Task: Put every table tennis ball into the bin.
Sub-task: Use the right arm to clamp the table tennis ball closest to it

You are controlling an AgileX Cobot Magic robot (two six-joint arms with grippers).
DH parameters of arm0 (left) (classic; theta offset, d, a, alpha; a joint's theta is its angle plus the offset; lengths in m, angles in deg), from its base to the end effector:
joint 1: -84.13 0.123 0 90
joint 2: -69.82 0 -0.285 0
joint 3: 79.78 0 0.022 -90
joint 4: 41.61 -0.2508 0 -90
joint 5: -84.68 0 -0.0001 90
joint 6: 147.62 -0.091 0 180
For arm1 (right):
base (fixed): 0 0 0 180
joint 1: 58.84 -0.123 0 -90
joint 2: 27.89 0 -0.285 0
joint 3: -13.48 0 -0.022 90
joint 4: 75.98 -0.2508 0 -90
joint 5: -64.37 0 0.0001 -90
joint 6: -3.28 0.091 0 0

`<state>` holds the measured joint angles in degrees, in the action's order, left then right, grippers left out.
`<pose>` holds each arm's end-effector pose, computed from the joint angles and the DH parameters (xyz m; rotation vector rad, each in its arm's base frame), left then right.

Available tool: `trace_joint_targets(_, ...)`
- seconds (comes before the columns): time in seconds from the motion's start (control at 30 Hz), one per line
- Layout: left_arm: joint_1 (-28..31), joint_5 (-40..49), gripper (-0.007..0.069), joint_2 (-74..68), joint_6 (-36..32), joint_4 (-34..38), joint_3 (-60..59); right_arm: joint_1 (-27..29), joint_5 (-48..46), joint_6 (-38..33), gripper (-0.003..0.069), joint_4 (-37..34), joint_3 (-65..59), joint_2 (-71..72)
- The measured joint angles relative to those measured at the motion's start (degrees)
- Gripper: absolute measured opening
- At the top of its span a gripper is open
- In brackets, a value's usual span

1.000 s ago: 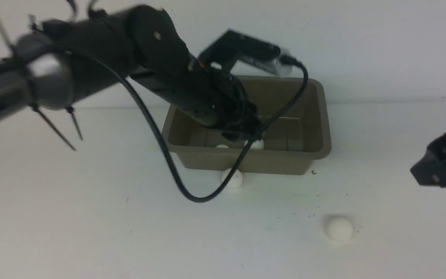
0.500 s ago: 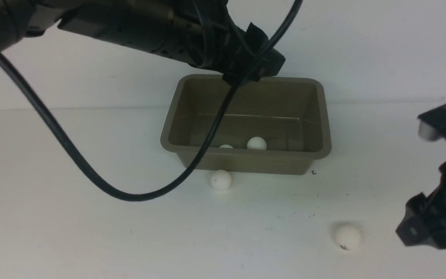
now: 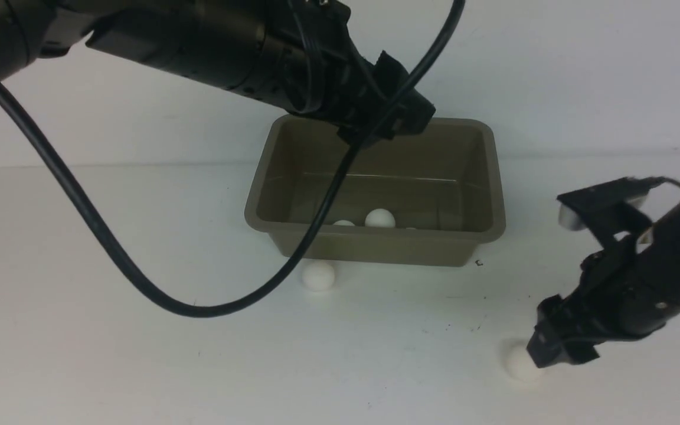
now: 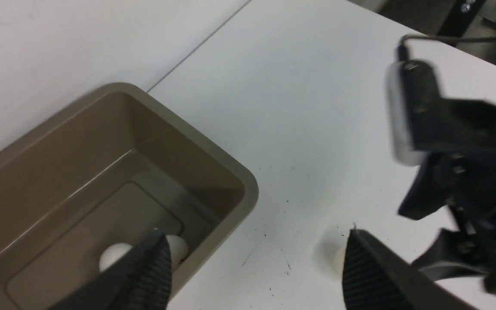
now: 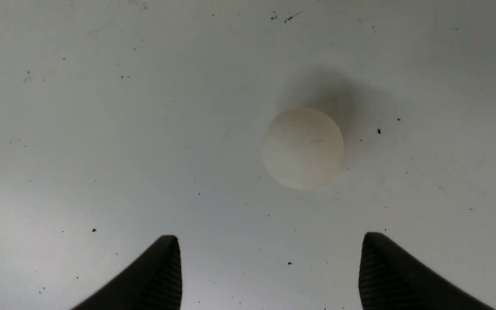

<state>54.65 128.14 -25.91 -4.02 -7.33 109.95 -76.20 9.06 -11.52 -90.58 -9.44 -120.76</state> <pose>0.2843 -0.2013 0.3990 0.9512 1.9601 -0.6243 0.2470 0.0970 0.2306 -0.6374 2.9046 0.3345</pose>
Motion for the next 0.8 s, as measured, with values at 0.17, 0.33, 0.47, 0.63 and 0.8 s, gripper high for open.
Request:
trace_joint_targets(0.17,0.00,0.13,0.0482,0.00,0.62,0.00,0.00,0.00,3.51,-1.10,0.0496,-0.19,0.00,-4.89)
trace_joint_targets(0.33,0.00,0.24,0.0482,0.00,0.68,0.00,0.00,0.00,6.90,-1.69,0.0496,-0.80,0.00,-8.62)
trace_joint_targets(0.47,0.00,0.30,0.0482,0.00,0.68,0.07,0.00,0.00,8.38,-2.31,0.0496,-0.91,0.05,-10.93)
trace_joint_targets(0.63,0.00,1.10,0.0482,0.00,1.26,0.77,0.00,0.00,12.38,-2.59,0.0496,-1.03,0.05,-13.19)
trace_joint_targets(0.8,0.00,1.15,0.0482,0.00,1.57,1.67,0.00,0.00,12.71,-2.72,0.0496,-1.49,0.82,-14.53)
